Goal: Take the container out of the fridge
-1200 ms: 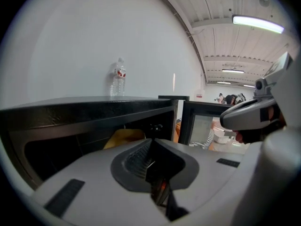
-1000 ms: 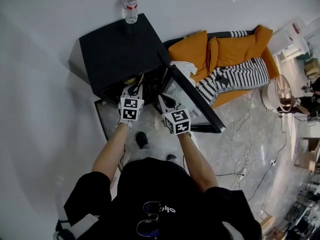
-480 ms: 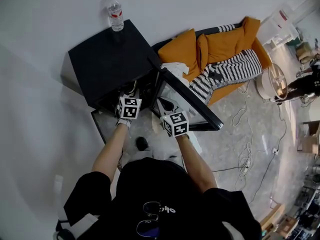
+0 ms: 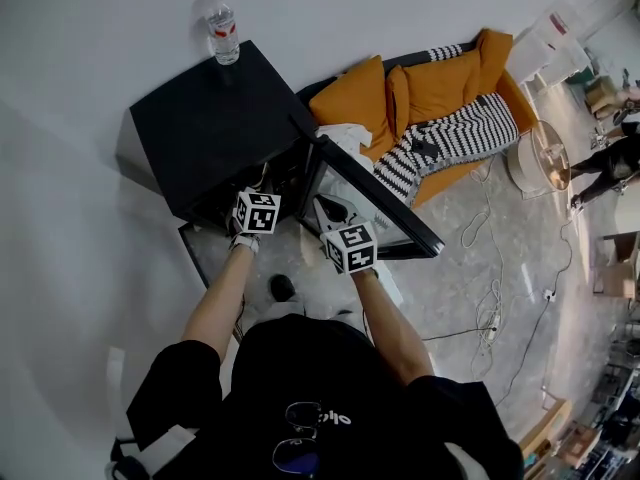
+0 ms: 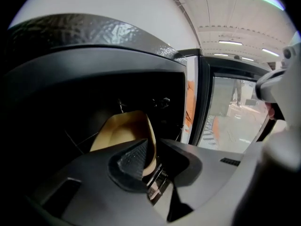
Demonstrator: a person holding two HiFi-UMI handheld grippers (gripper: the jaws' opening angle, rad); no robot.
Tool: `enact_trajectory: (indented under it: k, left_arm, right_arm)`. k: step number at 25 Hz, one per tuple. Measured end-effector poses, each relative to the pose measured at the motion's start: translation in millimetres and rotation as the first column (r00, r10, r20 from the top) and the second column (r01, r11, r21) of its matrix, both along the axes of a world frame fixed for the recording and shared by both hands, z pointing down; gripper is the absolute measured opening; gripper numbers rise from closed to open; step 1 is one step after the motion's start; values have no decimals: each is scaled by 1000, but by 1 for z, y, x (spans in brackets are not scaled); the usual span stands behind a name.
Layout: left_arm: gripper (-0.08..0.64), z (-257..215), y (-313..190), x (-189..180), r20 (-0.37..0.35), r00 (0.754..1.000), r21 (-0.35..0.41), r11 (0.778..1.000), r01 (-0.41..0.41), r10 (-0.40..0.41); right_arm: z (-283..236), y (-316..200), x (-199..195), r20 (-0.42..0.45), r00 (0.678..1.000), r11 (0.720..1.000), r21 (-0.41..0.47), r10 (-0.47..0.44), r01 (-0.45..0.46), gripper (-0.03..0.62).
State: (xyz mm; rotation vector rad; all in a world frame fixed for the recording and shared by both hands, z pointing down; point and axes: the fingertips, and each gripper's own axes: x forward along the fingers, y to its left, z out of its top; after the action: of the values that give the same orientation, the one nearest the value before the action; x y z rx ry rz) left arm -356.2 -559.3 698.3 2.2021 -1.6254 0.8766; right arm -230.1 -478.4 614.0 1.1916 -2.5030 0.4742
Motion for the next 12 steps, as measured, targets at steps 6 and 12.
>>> enact_trajectory:
  k: [6,12]
  left_arm:
    - [60,2,2,2,86,996,-24,1000,-13,15]
    - [34,3,0,0,87,996,-45,999,-12,16]
  right_arm:
    - [-1,3,4,-3,1000,1000,3,7,-7,7]
    - [-2,0,4,-1,1000,1000,5,13,-13,7]
